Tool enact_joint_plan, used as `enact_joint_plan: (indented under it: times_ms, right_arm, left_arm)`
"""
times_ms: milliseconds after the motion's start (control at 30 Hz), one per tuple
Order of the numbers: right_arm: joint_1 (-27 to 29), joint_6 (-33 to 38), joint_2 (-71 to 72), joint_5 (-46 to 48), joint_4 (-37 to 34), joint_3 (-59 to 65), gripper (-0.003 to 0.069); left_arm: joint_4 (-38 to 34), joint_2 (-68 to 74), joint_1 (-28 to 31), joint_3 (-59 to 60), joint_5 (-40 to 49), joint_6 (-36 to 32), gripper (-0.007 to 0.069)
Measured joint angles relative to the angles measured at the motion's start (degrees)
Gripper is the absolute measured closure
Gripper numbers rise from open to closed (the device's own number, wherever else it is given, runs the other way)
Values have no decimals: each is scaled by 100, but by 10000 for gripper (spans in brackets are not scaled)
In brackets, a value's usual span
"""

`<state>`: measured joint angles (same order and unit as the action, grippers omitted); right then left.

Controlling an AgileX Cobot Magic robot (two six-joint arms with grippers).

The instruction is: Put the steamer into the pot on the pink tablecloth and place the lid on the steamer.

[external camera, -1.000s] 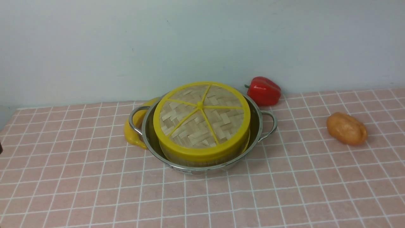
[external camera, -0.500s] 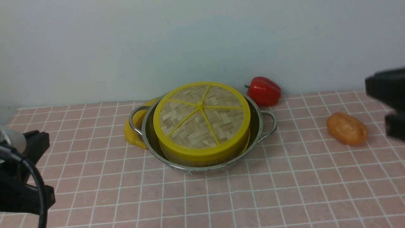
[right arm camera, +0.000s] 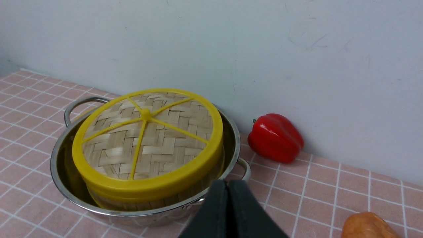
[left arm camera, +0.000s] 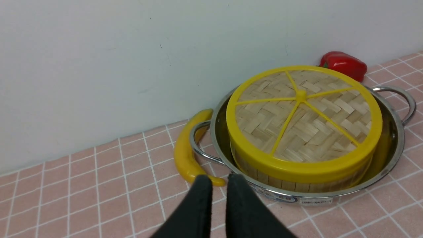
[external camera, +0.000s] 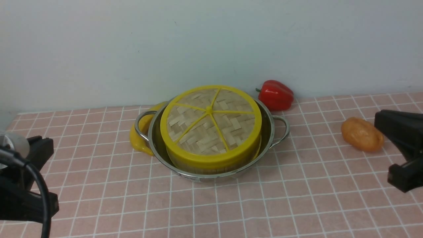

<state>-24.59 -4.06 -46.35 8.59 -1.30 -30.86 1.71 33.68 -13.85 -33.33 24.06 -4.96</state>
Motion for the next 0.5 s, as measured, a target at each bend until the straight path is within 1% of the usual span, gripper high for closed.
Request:
enact_joint_plan:
  times_ms: [233, 367, 433, 467, 500]
  right_arm:
    - [0, -7, 0, -6, 0, 0, 651]
    - [259, 227, 109, 0, 274, 5, 643]
    - [846, 242, 425, 180, 336, 5, 635]
    - [953, 227, 486, 240, 336, 5, 634]
    - [1378, 141, 751, 521, 330, 13, 628]
  left_arm:
    - [0, 0, 0, 0, 0, 0, 543]
    - [0, 0, 0, 0, 0, 0, 539]
    - [0, 0, 0, 0, 0, 0, 531]
    - [0, 0, 0, 0, 0, 0, 531]
    - [0, 0, 0, 0, -1, 0, 528]
